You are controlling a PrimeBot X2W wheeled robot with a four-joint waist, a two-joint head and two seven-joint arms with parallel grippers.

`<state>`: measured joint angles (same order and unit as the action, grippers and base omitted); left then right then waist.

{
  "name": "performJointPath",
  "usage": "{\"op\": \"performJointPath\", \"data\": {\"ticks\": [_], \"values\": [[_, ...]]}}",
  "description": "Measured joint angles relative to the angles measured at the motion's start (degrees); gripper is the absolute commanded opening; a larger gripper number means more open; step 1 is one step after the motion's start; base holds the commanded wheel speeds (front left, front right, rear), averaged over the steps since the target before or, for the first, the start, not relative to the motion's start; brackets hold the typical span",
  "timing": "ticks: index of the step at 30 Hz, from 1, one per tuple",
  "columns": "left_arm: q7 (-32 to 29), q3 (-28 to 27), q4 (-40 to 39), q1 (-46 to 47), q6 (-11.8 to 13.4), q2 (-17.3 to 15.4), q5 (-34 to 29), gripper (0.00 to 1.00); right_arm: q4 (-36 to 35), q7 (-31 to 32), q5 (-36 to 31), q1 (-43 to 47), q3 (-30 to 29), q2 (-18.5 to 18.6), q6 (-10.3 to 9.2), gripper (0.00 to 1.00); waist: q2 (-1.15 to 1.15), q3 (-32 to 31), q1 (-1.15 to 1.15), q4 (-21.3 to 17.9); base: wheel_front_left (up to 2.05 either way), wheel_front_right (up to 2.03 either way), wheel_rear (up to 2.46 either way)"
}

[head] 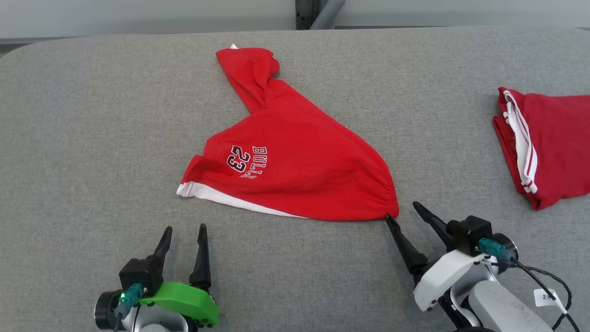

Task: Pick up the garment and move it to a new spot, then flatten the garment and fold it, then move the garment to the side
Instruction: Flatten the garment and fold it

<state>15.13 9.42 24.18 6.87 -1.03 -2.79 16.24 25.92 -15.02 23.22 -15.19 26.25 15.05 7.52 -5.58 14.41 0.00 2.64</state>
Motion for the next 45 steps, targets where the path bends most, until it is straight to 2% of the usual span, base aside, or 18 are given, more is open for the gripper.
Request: {"op": "performJointPath", "data": {"ticks": [7, 11, 13, 14, 15, 16, 25, 30, 33, 38, 45], "values": [[0.0, -0.05, 0.18, 0.65, -0.21, -0.01, -0.22, 1.0, 2.3, -0.01, 1.3, -1.9, 1.03, -0.2, 0.0, 1.0, 0.0, 1.18, 0.0, 1.12, 0.0, 0.0, 0.0], [0.0, -0.14, 0.13, 0.76, -0.22, -0.01, -0.3, 1.0, 3.37, -0.01, 2.05, -2.75, 1.7, -0.18, 0.0, 0.82, 0.0, 1.78, 0.0, 1.8, 0.0, 0.0, 0.0], [0.0, -0.15, 0.08, 0.79, -0.21, -0.01, -0.31, 1.0, 3.43, -0.01, 2.38, -3.18, 1.88, -0.18, 0.0, 0.59, 0.0, 2.07, 0.0, 2.01, 0.0, 0.0, 0.0], [0.0, -0.15, 0.08, 0.79, -0.21, -0.01, -0.31, 1.0, 3.41, 0.0, 2.45, -3.33, 1.94, -0.16, 0.0, 0.44, 0.0, 2.21, 0.0, 2.07, 0.0, 0.0, 0.0], [0.0, -0.14, 0.05, 0.8, -0.18, -0.01, -0.31, 1.0, 3.22, 0.0, 2.48, -3.51, 1.94, -0.14, 0.0, 0.16, 0.0, 2.36, 0.0, 2.12, 0.0, 0.0, 0.0], [0.0, -0.14, 0.01, 0.83, -0.15, -0.01, -0.31, 1.0, 2.88, 0.0, 2.49, -3.77, 1.9, -0.09, 0.0, 0.0, 0.0, 2.5, 0.0, 2.15, 0.0, 0.0, 0.0], [0.0, 0.67, -0.8, 1.51, -0.23, -0.01, -0.33, 1.0, -3.58, 0.0, 3.82, -5.47, 0.66, 0.16, 0.0, 0.0, 0.0, 3.45, 0.0, 2.36, 0.0, 0.0, 0.0], [0.0, 2.46, -1.09, 2.96, -0.22, 0.0, -0.11, 1.0, -2.81, 0.0, 4.68, -11.32, 1.47, 1.48, 0.0, 0.0, 0.0, 4.59, 0.0, 3.4, 0.0, 0.0, 0.0], [0.0, 3.77, -1.18, 3.98, -0.13, 0.0, 0.78, 1.0, 2.12, -0.01, 4.58, -16.74, 0.81, 2.37, 0.0, 0.0, 0.0, 5.52, 0.0, 4.59, 0.0, 0.0, 0.0], [0.0, 6.02, -1.51, 5.57, 0.56, 0.0, 2.27, 1.0, 14.59, -0.01, 3.22, -24.93, -0.55, 3.2, 0.0, 0.0, 0.0, 7.41, 0.0, 7.27, 0.0, 0.0, 0.0], [0.0, 7.42, -1.88, 6.8, 1.31, -0.04, 3.31, 1.0, 28.8, -0.01, -0.73, -34.28, -0.93, 1.94, 0.01, 0.0, 0.0, 10.55, 0.0, 10.93, 0.0, 0.0, 0.0]]}}
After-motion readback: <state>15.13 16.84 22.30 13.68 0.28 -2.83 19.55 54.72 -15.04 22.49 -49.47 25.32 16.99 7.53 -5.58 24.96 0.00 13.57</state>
